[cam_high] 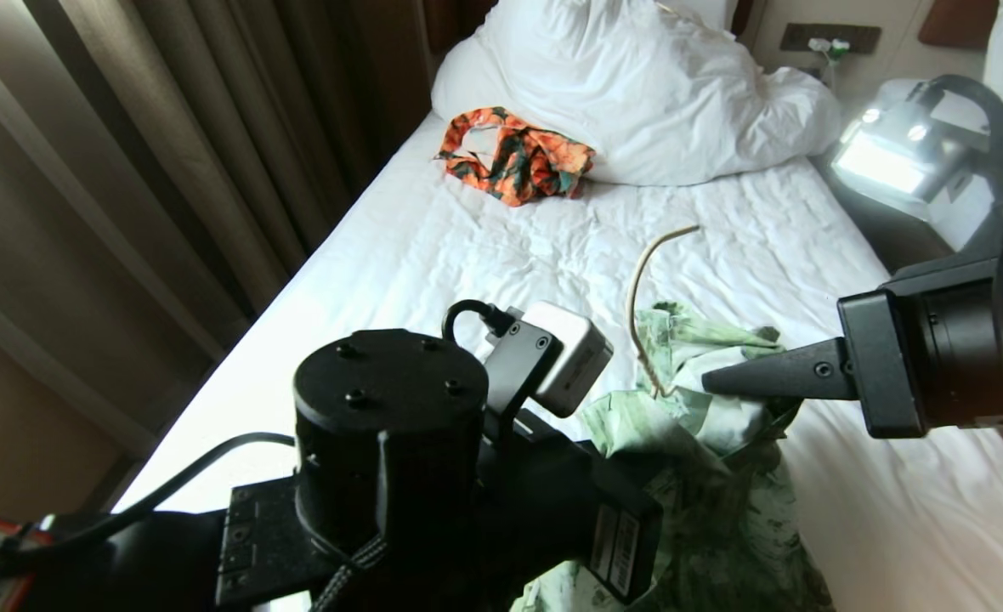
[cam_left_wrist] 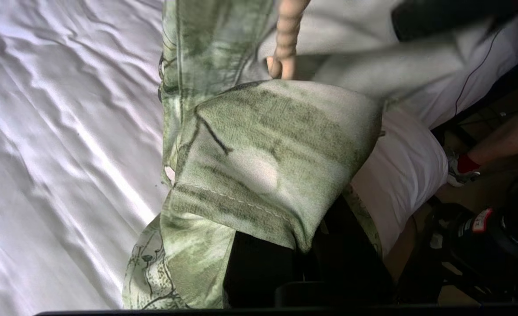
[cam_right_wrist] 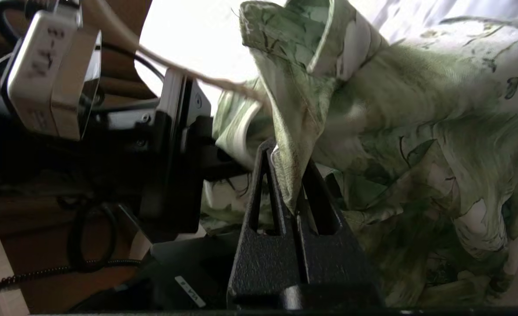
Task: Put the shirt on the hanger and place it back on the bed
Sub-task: Hook the other side of the shirt onto the hanger
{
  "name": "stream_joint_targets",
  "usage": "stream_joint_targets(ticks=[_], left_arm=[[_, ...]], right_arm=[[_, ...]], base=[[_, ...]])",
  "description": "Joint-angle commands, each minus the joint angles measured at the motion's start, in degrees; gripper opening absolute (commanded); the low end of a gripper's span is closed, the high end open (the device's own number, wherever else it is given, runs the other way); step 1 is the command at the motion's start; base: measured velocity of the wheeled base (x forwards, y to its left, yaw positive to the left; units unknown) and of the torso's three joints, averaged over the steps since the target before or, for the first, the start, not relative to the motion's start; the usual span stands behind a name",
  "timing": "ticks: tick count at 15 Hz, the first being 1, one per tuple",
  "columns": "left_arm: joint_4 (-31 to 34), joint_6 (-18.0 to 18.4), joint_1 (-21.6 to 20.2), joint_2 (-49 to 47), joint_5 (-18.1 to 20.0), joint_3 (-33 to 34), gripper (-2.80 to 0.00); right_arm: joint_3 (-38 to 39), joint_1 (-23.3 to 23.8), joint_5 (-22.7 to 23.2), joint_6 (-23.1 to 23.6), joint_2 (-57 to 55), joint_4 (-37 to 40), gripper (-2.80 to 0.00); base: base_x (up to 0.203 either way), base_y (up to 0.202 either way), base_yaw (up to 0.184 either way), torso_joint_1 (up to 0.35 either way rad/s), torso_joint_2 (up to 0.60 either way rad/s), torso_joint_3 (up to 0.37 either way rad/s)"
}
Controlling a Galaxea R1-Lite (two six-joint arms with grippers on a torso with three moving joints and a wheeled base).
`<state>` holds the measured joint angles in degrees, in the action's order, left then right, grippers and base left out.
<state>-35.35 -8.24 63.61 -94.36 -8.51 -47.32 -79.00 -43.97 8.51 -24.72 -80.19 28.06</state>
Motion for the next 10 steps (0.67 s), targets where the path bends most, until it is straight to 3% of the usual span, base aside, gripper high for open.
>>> stream_joint_targets(ticks=[1,4,8,10], left_arm=[[-0.2,-0.3,-0.6,-1.1,-0.3,-2.5,-2.80],[-2.7,-0.5,-1.0,-2.0,-0.3,-4.6,-2.80],[-23.4,-0.3,-0.9,-8.6,-0.9,-4.4,-2.80],[-25.9,-1.5,-0.9,-9.2,-1.8,-4.7,-2.80]], right_arm=[[0.1,-1.3,0.2,-0.2,2.5,1.5,-2.80],[1.1,-1.4,0.3,-0.1,5.1,2.4,-2.80],[0.8,-1.3,0.2,5.1,6.0,1.8,-2.80],[0.8,-1.3,0.4,7.9,6.5,1.7,-2.80]], base=[[0.000,0.000,0.000,0.000,0.00,0.000],[0.000,0.000,0.000,0.000,0.00,0.000],[0.000,0.000,0.000,0.000,0.00,0.000],[0.000,0.000,0.000,0.000,0.00,0.000]])
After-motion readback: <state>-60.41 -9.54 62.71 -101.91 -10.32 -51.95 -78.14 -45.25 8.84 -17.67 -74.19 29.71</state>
